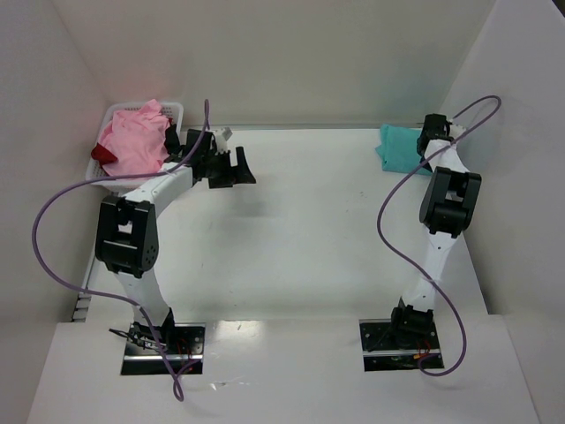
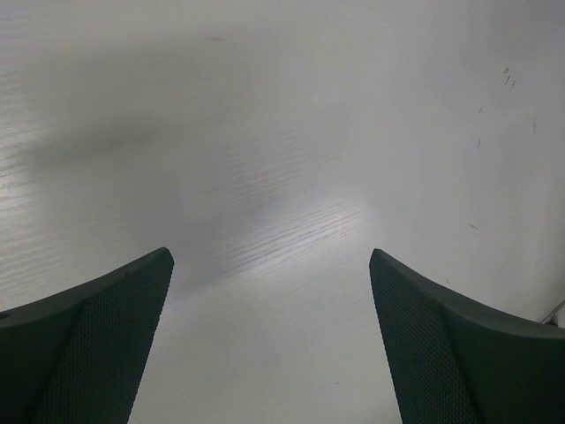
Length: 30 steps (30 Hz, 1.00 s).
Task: Fold and stack the t-shirts
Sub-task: Put the neatly folded tshirt into the corner of the board with the right arm
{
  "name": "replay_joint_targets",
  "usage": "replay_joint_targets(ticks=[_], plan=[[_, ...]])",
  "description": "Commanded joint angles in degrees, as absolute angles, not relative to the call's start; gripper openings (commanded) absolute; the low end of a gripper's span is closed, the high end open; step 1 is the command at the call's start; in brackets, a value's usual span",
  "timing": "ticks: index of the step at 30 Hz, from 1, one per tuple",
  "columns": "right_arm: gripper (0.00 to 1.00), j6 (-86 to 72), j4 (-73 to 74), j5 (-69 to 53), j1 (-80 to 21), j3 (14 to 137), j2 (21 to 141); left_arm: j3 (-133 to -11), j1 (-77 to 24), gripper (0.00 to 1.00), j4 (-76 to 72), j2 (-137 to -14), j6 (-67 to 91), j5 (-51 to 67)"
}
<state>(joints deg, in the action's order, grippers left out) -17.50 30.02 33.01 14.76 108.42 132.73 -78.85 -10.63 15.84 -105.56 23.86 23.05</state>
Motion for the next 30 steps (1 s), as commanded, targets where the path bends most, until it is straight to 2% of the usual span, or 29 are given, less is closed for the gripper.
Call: replay_joint_targets(ticks=[1,17,30], plan=[[0.28,-17.0,27.9,32.8,14.8,113.0,134.8,-79.0,-10.3,1.0,16.1,-102.6,22.1,23.7],[0.29,-17.5,27.8,31.0,14.8,112.4,136.7,-79.0,-9.8,1.0,17.1,-102.6,21.5,23.7],[0.32,-16.3,28.4,33.4,14.8,119.0,140.7,-79.6,-9.8,1.0,17.1,-104.8,21.5,23.7]])
